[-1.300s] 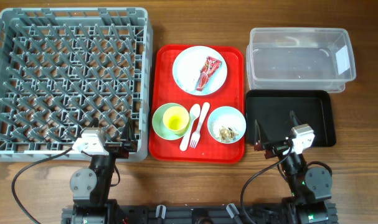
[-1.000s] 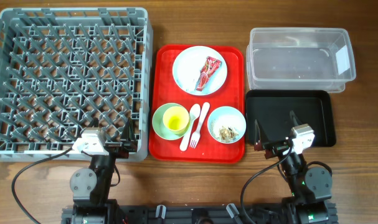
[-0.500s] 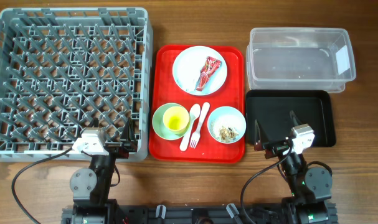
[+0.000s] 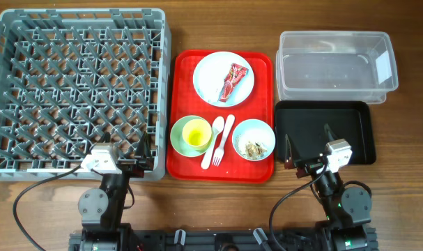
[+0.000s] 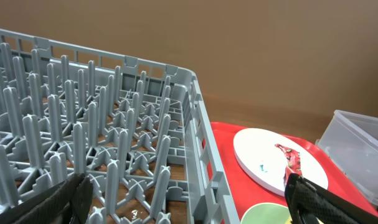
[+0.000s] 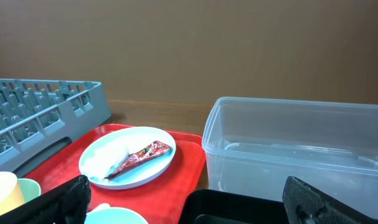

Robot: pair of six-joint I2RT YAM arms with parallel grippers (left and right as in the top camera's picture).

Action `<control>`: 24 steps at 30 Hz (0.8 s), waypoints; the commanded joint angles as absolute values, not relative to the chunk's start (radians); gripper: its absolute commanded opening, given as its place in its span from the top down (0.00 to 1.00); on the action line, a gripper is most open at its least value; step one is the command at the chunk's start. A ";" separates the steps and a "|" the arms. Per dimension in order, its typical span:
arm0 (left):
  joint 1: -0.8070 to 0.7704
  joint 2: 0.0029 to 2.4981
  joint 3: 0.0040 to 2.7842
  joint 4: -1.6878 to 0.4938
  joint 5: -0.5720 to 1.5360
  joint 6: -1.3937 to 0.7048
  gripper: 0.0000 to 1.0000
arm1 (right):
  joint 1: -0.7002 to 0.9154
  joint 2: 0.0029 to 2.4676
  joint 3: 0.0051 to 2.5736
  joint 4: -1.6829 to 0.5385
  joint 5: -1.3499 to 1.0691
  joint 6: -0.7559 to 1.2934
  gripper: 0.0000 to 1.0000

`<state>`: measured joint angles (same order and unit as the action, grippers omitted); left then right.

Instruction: Sort waste into correct bins and load items into the dishwasher rack

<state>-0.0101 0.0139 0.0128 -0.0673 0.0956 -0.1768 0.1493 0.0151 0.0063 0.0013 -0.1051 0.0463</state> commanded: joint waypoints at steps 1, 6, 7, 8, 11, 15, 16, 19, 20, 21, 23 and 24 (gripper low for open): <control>-0.004 0.009 0.006 -0.067 0.107 -0.164 0.00 | 0.154 0.005 0.005 0.007 -0.123 0.032 0.00; -0.004 0.009 0.006 -0.067 0.108 -0.164 0.00 | 0.154 0.005 0.005 0.007 -0.119 0.028 0.00; -0.004 0.009 0.006 -0.067 0.108 -0.164 0.00 | 0.154 0.005 0.005 0.008 -0.120 0.031 0.00; -0.004 0.009 0.006 -0.067 0.107 -0.164 0.00 | 0.154 0.005 0.005 0.010 -0.127 0.042 0.00; -0.004 0.009 0.006 -0.065 0.107 -0.164 0.00 | 0.154 0.005 0.006 0.014 -0.127 0.125 0.00; -0.004 0.009 0.014 -0.076 0.107 -0.164 0.00 | 0.154 0.013 0.034 -0.012 -0.127 0.191 0.00; -0.004 0.010 0.022 -0.088 0.107 -0.164 0.00 | 0.154 0.022 0.047 -0.022 -0.128 0.192 0.00; -0.004 0.032 0.081 -0.159 0.107 -0.164 0.00 | 0.154 0.068 0.122 -0.095 -0.127 0.202 0.01; -0.004 0.046 0.107 -0.185 0.107 -0.164 0.00 | 0.154 0.089 0.150 -0.119 -0.127 0.202 0.00; -0.004 0.061 0.132 -0.210 0.107 -0.164 0.00 | 0.154 0.113 0.180 -0.144 -0.130 0.213 0.00; -0.004 0.126 0.215 -0.292 0.107 -0.164 0.00 | 0.154 0.196 0.283 -0.227 -0.131 0.213 0.00; -0.004 0.163 0.259 -0.334 0.107 -0.164 0.00 | 0.154 0.235 0.327 -0.260 -0.134 0.213 0.00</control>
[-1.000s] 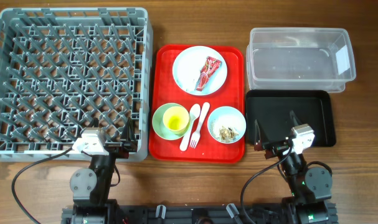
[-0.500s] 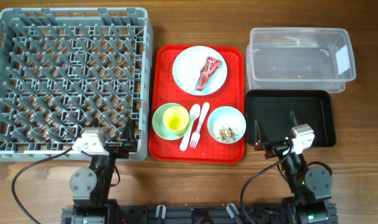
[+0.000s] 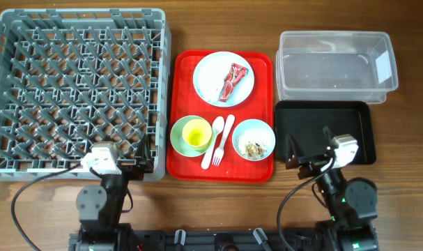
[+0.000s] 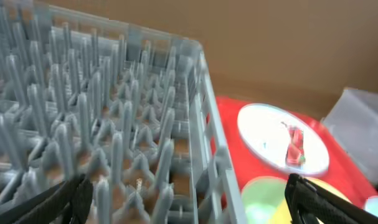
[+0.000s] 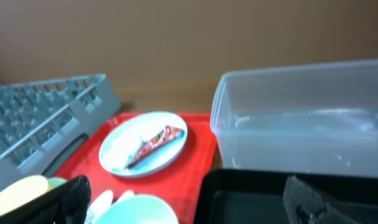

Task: Sort waste into correct bins and load items into the dishwasher rack
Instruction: 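Move the right gripper over the white plate to the red wrapper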

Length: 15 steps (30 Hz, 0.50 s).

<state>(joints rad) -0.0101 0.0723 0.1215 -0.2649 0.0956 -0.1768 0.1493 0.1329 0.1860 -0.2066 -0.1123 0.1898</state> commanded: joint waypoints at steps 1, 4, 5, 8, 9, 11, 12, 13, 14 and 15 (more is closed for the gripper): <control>-0.004 0.188 0.285 -0.358 0.107 -0.164 0.00 | 0.154 0.265 0.362 -0.284 -0.143 0.213 0.00; -0.004 0.302 0.401 -0.455 0.107 -0.164 0.00 | 0.154 0.409 0.519 -0.405 -0.171 0.208 0.00; -0.004 0.350 0.450 -0.492 0.107 -0.164 0.00 | 0.154 0.467 0.580 -0.460 -0.173 0.208 0.00; -0.004 0.467 0.572 -0.598 0.107 -0.164 0.00 | 0.154 0.623 0.736 -0.603 -0.173 0.183 0.00; -0.004 0.503 0.607 -0.627 0.107 -0.164 0.00 | 0.154 0.673 0.788 -0.651 -0.172 0.172 0.00; -0.004 0.569 0.664 -0.669 0.107 -0.164 0.00 | 0.154 0.785 0.904 -0.756 -0.173 0.144 0.00; -0.004 0.598 0.679 -0.674 0.108 -0.164 0.00 | 0.154 0.841 0.962 -0.801 -0.173 0.123 0.01; -0.004 0.610 0.680 -0.674 0.108 -0.164 0.00 | 0.154 0.887 1.005 -0.830 -0.174 0.112 0.00; -0.004 0.620 0.680 -0.675 0.108 -0.164 0.00 | 0.154 0.920 1.030 -0.846 -0.187 0.113 0.00; -0.004 0.624 0.680 -0.675 0.109 -0.165 0.00 | 0.154 0.945 1.047 -0.848 -0.214 0.112 0.00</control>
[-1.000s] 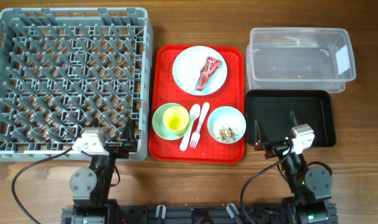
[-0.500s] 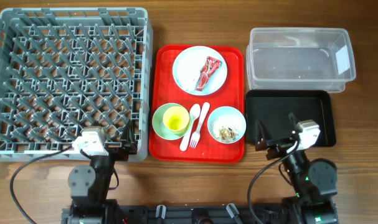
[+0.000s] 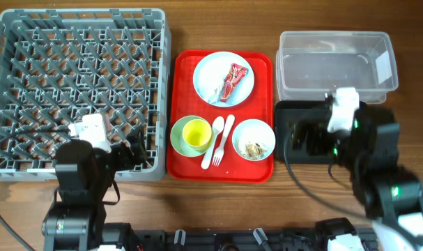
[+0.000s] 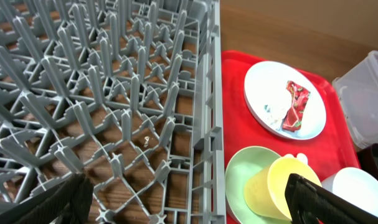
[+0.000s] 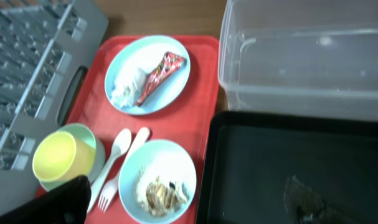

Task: Sort waste into correct bins and load items into the dishwasher rack
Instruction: 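Move the right gripper over the white plate to the red wrapper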

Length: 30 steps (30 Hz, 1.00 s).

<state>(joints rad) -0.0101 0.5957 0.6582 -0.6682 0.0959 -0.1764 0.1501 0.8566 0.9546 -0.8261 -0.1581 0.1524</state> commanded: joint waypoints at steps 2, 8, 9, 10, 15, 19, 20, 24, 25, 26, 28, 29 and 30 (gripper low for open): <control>-0.004 0.624 0.680 -0.679 0.116 -0.165 0.00 | 0.154 0.984 1.066 -0.841 -0.284 0.104 0.00; -0.004 0.622 0.680 -0.736 0.123 -0.165 0.00 | 0.154 1.070 1.116 -0.855 -0.243 0.127 0.10; -0.004 0.622 0.680 -0.743 0.123 -0.165 0.00 | 0.154 1.090 1.147 -0.883 -0.223 0.132 0.06; -0.004 0.622 0.680 -0.749 0.123 -0.165 0.00 | 0.154 1.113 1.185 -0.915 -0.215 0.132 0.03; -0.004 0.622 0.680 -0.752 0.123 -0.164 0.00 | 0.172 1.269 1.409 -1.015 -0.213 0.125 0.01; -0.004 0.622 0.680 -0.753 0.123 -0.164 0.00 | 0.250 1.398 1.564 -0.999 -0.206 0.124 0.00; -0.004 0.622 0.680 -0.753 0.123 -0.164 0.00 | 0.279 1.440 1.610 -0.993 -0.186 0.124 0.00; -0.004 0.622 0.680 -0.753 0.123 -0.164 0.00 | 0.357 1.573 1.735 -0.984 -0.080 0.131 0.00; -0.004 0.622 0.680 -0.753 0.123 -0.164 0.00 | 0.372 1.608 1.760 -0.982 -0.067 0.133 0.00; -0.004 0.622 0.680 -0.753 0.123 -0.164 0.00 | 0.384 1.645 1.786 -0.982 -0.066 0.134 0.00; -0.004 0.622 0.680 -0.753 0.123 -0.164 0.00 | 0.405 1.725 1.833 -0.979 -0.070 0.134 0.00; -0.004 0.622 0.680 -0.753 0.123 -0.164 0.00 | 0.412 1.759 1.847 -0.973 -0.070 0.134 0.00; -0.004 0.622 0.680 -0.753 0.123 -0.164 0.00 | 0.419 1.792 1.858 -0.966 -0.069 0.134 0.00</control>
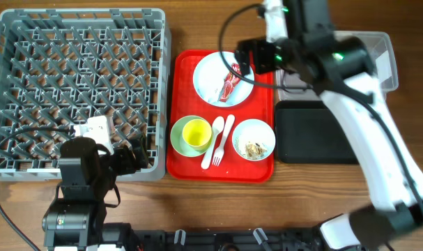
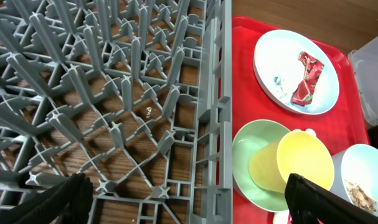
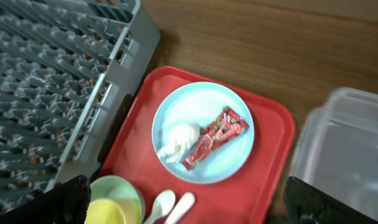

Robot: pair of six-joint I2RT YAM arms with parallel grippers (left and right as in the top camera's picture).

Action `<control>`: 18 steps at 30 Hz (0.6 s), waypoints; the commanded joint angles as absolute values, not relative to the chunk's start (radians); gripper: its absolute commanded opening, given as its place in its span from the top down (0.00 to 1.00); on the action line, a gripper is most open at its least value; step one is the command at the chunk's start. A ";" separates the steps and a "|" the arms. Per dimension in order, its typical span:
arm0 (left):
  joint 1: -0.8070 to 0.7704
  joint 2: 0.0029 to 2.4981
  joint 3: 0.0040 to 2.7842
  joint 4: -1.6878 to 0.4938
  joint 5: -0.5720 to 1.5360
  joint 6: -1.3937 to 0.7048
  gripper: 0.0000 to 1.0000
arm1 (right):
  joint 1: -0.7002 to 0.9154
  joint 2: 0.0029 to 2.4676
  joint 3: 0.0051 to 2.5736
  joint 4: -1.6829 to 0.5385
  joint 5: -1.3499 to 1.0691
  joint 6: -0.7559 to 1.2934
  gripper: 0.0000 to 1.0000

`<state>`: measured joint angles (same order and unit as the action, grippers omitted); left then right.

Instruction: Sort waste into correct bins and load items into the dishwasher rack

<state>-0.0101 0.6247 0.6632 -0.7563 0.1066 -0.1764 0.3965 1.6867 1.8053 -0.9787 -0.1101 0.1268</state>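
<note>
A grey dishwasher rack (image 1: 30,84) fills the left. On the red tray (image 1: 263,171), a pale blue plate (image 3: 195,106) carries a red wrapper (image 3: 215,138) and a crumpled white tissue (image 3: 179,138). In front stand a yellow cup (image 2: 301,165) on a green plate (image 2: 254,146), a white spoon (image 1: 216,132), a white fork (image 1: 226,132) and a bowl (image 1: 263,131) with food scraps. My left gripper (image 2: 187,198) is open above the rack's front right corner. My right gripper (image 3: 187,200) hangs open high above the tray, empty.
A clear plastic bin (image 1: 378,49) stands at the back right, partly hidden by my right arm. A black tray bin (image 1: 316,136) lies in front of it. Cables trail at the table's front edge by the left arm's base.
My right arm was over the black tray bin and now reaches far back, its camera high over the wrapper plate. The left gripper has shifted only slightly over the rack corner.
Both grippers first sat low at the table's front edge, open. Then both were tilting up. A second ago the left was over the rack's front right corner and the right over the black bin. Now the right is above the tray's back. No object has moved.
</note>
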 commanded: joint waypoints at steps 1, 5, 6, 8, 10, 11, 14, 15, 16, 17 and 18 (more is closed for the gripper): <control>-0.004 0.622 0.680 -0.753 0.123 -0.164 0.00 | 0.427 1.825 1.861 -0.949 -0.068 0.134 0.00; -0.004 0.622 0.680 -0.753 0.123 -0.164 0.00 | 0.460 1.948 1.861 -0.851 -0.065 0.135 0.00; -0.004 0.622 0.680 -0.753 0.123 -0.164 0.00 | 0.466 1.976 1.860 -0.834 -0.065 0.140 0.00; -0.004 0.622 0.680 -0.753 0.123 -0.164 0.00 | 0.476 2.036 1.860 -0.816 -0.065 0.178 0.00; -0.004 0.622 0.680 -0.753 0.123 -0.164 0.00 | 0.479 2.088 1.858 -0.820 -0.066 0.228 0.01; -0.004 0.622 0.680 -0.753 0.123 -0.164 0.00 | 0.479 2.112 1.857 -0.823 -0.066 0.255 0.03; -0.004 0.622 0.680 -0.753 0.123 -0.164 0.00 | 0.479 2.188 1.857 -0.824 -0.094 0.323 0.07; -0.004 0.622 0.680 -0.753 0.123 -0.164 0.00 | 0.480 2.204 1.857 -0.820 -0.108 0.328 0.09; -0.004 0.622 0.680 -0.753 0.123 -0.164 0.00 | 0.482 2.216 1.857 -0.818 -0.111 0.340 0.12; -0.004 0.622 0.680 -0.753 0.123 -0.164 0.00 | 0.484 2.239 1.857 -0.815 -0.111 0.364 0.16; -0.004 0.622 0.680 -0.753 0.123 -0.164 0.00 | 0.485 2.254 1.857 -0.814 -0.111 0.379 0.16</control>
<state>-0.0101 0.6247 0.6632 -0.7563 0.1066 -0.1764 0.4789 2.2044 1.8355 -0.8223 -0.0898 0.2890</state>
